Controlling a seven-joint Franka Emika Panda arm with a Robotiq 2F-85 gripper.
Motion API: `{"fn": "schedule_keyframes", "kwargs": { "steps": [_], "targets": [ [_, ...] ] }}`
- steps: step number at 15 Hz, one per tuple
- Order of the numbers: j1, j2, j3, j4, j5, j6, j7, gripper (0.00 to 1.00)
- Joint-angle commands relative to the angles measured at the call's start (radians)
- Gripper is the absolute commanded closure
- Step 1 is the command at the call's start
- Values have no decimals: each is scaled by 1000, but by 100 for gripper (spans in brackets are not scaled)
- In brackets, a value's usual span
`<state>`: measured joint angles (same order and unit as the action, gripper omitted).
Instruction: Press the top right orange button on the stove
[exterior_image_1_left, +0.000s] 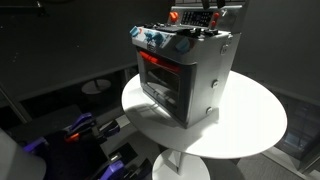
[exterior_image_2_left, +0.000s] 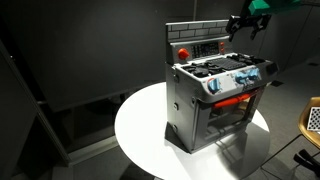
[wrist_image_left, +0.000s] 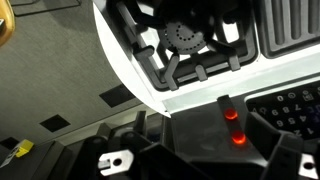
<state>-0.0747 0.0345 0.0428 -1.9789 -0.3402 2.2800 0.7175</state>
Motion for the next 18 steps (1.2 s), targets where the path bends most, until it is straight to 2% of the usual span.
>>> {"fn": "schedule_keyframes", "kwargs": {
  "steps": [1,18],
  "targets": [
    [24,49,-37,55,8,14,-21,0],
    [52,149,-83,150,40,20,-51,0]
  ]
}}
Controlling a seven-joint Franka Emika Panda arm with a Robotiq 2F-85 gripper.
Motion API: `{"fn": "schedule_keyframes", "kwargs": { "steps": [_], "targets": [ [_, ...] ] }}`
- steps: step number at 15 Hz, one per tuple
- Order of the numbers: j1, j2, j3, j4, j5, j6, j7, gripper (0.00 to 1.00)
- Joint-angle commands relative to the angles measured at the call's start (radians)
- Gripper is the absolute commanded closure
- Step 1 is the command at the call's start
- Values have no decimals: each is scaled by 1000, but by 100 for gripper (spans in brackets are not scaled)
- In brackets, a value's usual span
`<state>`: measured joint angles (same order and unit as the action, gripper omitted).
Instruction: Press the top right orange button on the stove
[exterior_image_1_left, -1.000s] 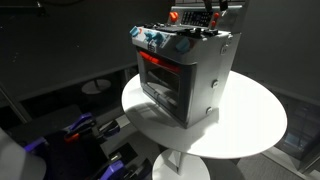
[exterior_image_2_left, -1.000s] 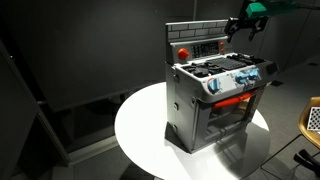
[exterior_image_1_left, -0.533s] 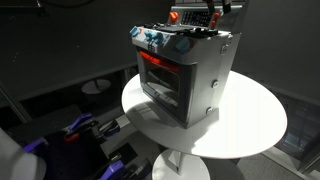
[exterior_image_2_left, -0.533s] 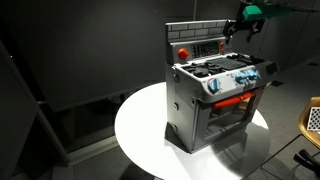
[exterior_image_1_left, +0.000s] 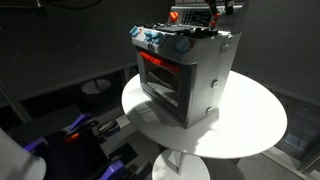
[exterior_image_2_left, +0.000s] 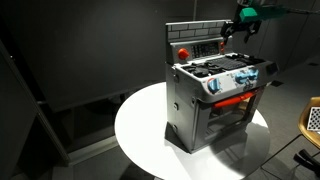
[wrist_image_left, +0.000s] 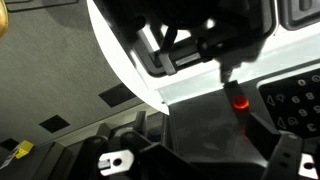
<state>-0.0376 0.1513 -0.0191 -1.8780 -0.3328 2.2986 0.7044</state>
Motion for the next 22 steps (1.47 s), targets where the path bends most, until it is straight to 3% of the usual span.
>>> {"fn": "schedule_keyframes", "kwargs": {
  "steps": [1,9,17,22],
  "targets": [
    [15,38,-22,55,33,1,-40,0],
    [17,66,-31,87,64,-3,-74,0],
    [22,-13,-20,22,166,-43,-187,0],
    [38,-82,-7,-17,254,-132,-265,0]
  ]
}}
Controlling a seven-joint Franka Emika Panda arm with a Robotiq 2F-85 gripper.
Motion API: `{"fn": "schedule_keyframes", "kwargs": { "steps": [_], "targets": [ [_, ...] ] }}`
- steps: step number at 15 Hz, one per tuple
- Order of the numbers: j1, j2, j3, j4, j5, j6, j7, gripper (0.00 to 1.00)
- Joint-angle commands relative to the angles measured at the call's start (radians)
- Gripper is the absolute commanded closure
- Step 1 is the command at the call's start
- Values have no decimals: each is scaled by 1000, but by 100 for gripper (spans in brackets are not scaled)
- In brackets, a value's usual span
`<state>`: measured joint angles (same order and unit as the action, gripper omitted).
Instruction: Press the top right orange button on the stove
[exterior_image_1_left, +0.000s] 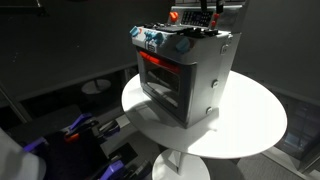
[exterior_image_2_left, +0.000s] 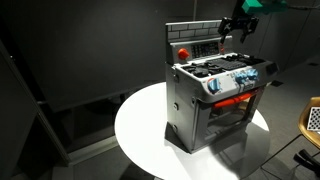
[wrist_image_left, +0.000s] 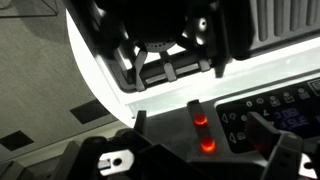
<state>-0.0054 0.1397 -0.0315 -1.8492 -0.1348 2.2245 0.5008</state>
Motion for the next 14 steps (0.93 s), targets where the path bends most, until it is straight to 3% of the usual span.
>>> {"fn": "schedule_keyframes", "kwargs": {
  "steps": [1,14],
  "targets": [
    [9,-91,8,-57,66,-87,-68,0],
    [24,-393,63,-232,114,-425,-152,0]
  ]
}}
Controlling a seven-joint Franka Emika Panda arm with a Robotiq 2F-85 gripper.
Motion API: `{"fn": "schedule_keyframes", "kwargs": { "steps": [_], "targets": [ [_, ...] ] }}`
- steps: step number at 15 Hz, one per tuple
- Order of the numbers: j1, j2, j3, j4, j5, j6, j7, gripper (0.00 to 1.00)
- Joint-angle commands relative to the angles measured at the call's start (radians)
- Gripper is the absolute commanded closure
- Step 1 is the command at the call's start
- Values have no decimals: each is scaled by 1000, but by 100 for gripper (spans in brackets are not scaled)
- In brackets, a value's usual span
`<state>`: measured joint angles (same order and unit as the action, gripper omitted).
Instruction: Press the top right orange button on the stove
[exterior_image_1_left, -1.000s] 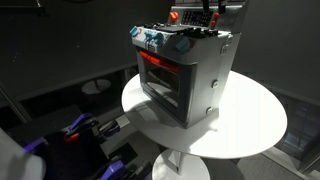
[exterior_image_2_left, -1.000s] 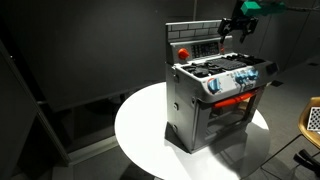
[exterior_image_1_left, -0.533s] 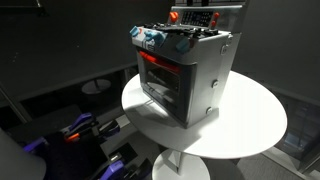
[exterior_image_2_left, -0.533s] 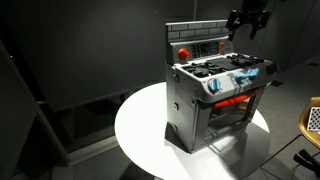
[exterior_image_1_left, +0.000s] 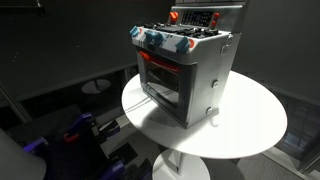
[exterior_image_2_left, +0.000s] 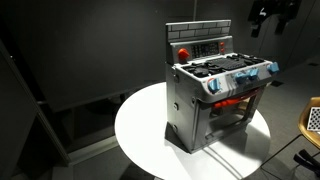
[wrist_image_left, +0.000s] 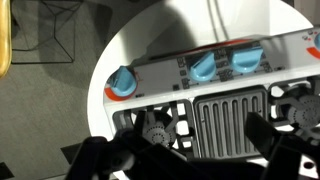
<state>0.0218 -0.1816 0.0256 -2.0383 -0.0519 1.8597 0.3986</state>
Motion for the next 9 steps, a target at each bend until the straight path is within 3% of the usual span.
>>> {"fn": "schedule_keyframes", "kwargs": {
  "steps": [1,9],
  "targets": [
    [-3,-88,8,-51,34,-79,-61,0],
    [-11,-111,22,-61,18,-118,-78,0]
  ]
}}
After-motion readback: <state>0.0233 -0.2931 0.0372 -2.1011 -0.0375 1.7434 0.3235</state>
